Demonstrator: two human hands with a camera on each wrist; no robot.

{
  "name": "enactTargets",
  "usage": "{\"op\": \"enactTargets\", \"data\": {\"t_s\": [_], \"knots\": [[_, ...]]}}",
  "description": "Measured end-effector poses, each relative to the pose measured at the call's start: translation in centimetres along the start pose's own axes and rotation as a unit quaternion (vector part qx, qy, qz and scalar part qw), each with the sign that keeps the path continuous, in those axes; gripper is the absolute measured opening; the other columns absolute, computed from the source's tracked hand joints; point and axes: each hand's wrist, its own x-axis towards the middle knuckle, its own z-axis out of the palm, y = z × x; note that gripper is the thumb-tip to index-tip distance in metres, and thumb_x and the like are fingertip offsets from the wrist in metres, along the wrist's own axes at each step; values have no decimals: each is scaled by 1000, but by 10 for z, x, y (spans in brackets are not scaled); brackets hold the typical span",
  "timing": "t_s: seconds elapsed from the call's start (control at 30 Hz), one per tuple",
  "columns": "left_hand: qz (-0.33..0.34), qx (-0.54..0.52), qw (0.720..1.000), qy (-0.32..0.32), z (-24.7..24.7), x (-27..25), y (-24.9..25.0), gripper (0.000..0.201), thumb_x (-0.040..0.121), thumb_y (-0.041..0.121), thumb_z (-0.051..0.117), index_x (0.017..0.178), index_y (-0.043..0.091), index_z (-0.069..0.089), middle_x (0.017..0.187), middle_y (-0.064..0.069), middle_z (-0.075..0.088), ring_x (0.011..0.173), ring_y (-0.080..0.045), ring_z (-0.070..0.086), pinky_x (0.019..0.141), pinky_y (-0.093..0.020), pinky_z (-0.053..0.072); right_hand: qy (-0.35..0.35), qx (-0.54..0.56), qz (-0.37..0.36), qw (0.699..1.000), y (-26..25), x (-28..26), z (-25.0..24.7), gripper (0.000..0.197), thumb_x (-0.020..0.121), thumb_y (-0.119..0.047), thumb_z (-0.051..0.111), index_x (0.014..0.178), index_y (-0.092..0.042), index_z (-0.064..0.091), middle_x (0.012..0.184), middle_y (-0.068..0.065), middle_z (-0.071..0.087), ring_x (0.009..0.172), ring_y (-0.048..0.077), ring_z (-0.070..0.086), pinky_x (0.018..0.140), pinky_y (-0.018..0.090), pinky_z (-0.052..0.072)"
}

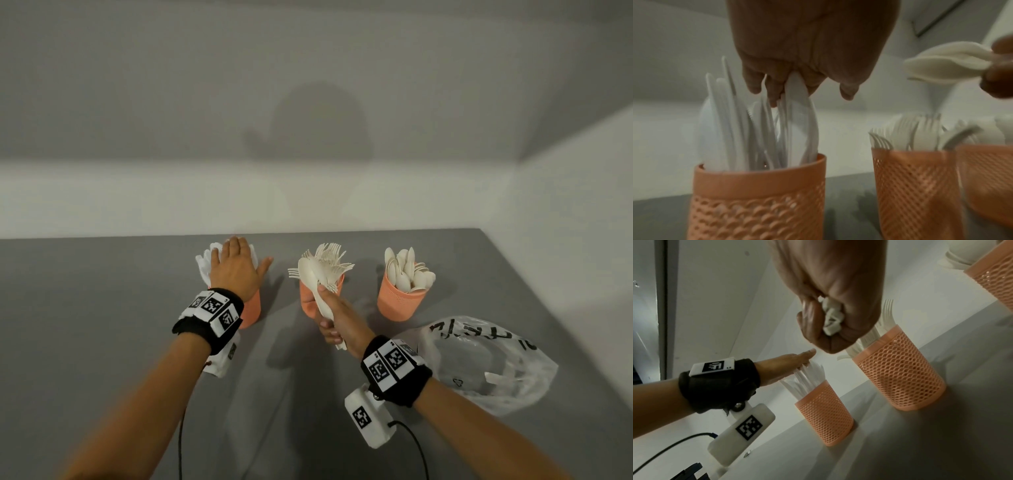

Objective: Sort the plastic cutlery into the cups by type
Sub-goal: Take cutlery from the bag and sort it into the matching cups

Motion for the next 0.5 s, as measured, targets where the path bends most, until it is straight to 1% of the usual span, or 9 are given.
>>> {"op": "enactTargets", "data": {"t_s": [0.03,0.1,0.17,0.2,0.27,0.33,0.4,0.47,0.5], "knots": [[-7,-10,1000,2,-4,0,1,74,94,53,29,145,2,15,154,-16,19,144,-28,13,117,-46,6,-3,5,9,1000,-1,-1,-1,40,98,-46,31,72,-23,51,44,-7,32,32,4,22,33,13,18],[20,-54,996,61,-11,-2,4,68,96,48,31,145,3,18,153,-18,23,144,-30,14,116,-46,6,-17,40,19,999,-3,-3,-5,40,98,-45,30,76,-21,53,42,-7,33,30,3,21,32,13,17],[82,-160,974,134,-20,-11,14,58,96,38,37,140,0,34,145,-20,37,139,-33,28,115,-42,17,-39,90,18,995,-4,-6,-8,35,99,-41,30,88,-19,55,42,-7,34,29,2,22,30,12,18],[100,-226,958,145,-24,-17,21,51,95,32,40,135,0,42,140,-20,45,134,-32,37,112,-38,25,-49,111,21,992,-3,-7,-10,32,100,-39,30,94,-17,53,41,-7,35,28,1,22,28,12,18],[97,-339,929,113,-30,-30,38,38,96,24,47,126,2,53,123,-17,61,118,-28,54,102,-32,39,-64,144,27,987,-3,-8,-12,30,100,-38,29,104,-15,48,41,-7,38,26,2,24,27,12,19],[69,-421,903,50,-34,-43,56,33,92,26,54,117,6,59,105,-11,68,98,-20,64,88,-28,49,-79,170,26,982,-3,-10,-12,34,100,-40,29,110,-16,50,42,-6,44,26,2,26,27,11,20],[35,-488,872,-7,-31,-55,72,30,87,28,62,107,7,60,90,-5,69,79,-9,67,73,-17,51,-99,181,28,978,-4,-14,-13,40,99,-42,28,100,-19,60,44,-5,48,26,2,28,27,11,22],[11,-533,845,-39,-24,-64,83,26,83,26,67,97,5,60,83,-8,69,69,-13,68,65,-18,51,-107,175,44,978,-3,-19,-13,54,98,-46,28,71,-17,65,41,-5,49,24,3,30,26,12,24],[5,-539,841,-40,-20,-67,86,22,83,23,67,92,4,60,80,-11,68,67,-16,68,63,-21,51,-111,171,50,978,-3,-21,-14,58,97,-47,27,64,-16,64,40,-4,50,23,3,31,26,12,25]]}}
